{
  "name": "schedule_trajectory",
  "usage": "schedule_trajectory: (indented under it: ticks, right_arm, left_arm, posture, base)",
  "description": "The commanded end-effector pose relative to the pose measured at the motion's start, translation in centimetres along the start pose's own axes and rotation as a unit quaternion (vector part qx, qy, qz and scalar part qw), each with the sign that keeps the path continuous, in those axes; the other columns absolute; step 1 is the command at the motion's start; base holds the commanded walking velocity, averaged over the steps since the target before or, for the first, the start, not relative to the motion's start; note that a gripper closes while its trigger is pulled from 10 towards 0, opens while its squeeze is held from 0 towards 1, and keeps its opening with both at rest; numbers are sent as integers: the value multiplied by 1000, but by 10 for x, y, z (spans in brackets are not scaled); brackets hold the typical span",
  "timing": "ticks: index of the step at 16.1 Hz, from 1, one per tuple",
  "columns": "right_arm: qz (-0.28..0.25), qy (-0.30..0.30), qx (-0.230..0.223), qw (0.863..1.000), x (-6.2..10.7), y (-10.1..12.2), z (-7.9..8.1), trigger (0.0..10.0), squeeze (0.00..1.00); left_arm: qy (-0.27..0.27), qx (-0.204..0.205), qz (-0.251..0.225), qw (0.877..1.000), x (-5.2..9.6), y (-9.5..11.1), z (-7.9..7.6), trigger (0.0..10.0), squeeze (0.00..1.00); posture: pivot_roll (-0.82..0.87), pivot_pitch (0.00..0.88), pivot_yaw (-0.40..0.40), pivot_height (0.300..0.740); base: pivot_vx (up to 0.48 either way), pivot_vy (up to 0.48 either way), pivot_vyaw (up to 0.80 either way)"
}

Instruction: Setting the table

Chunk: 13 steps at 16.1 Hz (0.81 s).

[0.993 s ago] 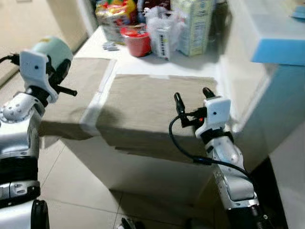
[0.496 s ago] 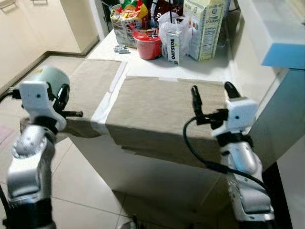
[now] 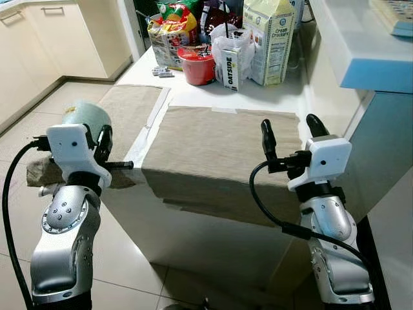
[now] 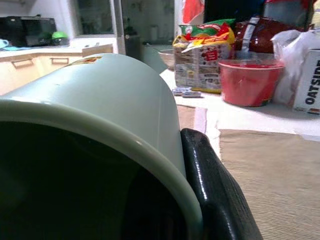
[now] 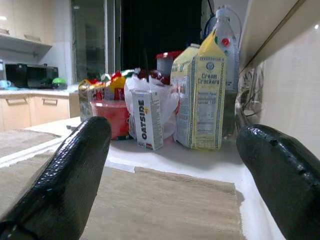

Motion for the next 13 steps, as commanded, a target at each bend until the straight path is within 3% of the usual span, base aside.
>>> schedule_trajectory:
  ticks: [1,11,13]
  right_arm:
    - [8,8,-6,1000,-3,-2,5,10000,0]
    - [26,40,-42,998,-11,-12,21,10000,0]
    - [32,42,-42,998,-10,-15,20,10000,0]
  left_arm:
    - [7,-11,3,1000,0,1,2,0,0]
    - [29,10,-2,1000,-5,6,3,0,0]
    - [27,13,-2,1000,-4,6,0,0,0]
  posture:
    - [-138,0,114,740]
    - [-112,0,112,740]
    - [-114,0,106,740]
  base:
    - [0,0,0]
    - [0,0,0]
    - [-270,0,0]
Point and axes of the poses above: a point about 5 cm out from each wrist's last joint towards the gripper, its own x axis pointing back from the gripper into the wrist, its own y axis along the axis of the wrist's last joint, z = x × y, the point moved 3 cm from there along -x, pointing out of the wrist towards the gripper, and after that the axes turned 1 degree about -x, right-handed, at the moved point
